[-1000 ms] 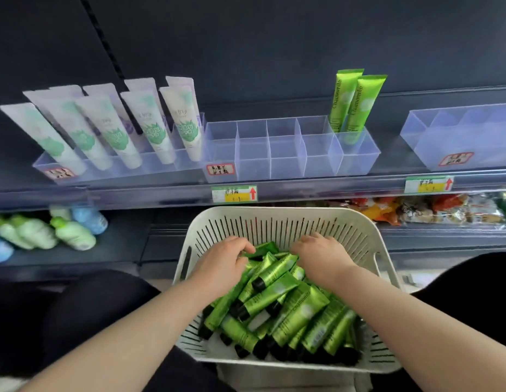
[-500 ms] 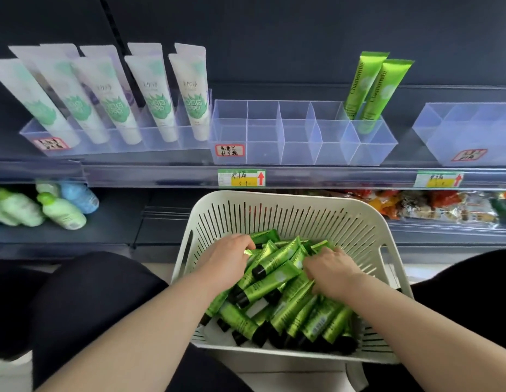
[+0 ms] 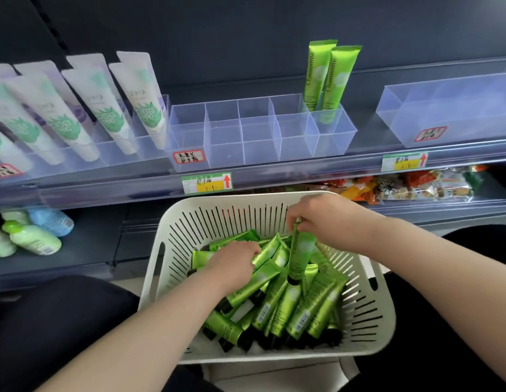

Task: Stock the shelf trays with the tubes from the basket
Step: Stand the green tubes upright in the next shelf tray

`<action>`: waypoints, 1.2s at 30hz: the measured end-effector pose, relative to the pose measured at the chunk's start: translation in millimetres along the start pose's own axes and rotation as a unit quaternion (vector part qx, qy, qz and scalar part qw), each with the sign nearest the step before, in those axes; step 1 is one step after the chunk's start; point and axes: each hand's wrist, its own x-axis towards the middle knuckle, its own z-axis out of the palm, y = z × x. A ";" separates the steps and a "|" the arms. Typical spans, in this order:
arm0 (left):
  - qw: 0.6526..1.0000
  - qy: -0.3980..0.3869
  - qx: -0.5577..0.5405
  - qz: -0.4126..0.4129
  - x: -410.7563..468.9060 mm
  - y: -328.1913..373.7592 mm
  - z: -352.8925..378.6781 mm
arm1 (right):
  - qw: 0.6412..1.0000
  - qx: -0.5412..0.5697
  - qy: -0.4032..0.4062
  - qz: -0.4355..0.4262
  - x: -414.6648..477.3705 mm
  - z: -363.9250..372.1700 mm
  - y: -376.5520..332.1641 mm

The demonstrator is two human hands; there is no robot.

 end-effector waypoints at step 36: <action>0.928 0.291 -0.233 0.006 -26.3 18.3 -123.5 | 0.979 0.074 0.190 0.023 -15.4 -46.0 -10.9</action>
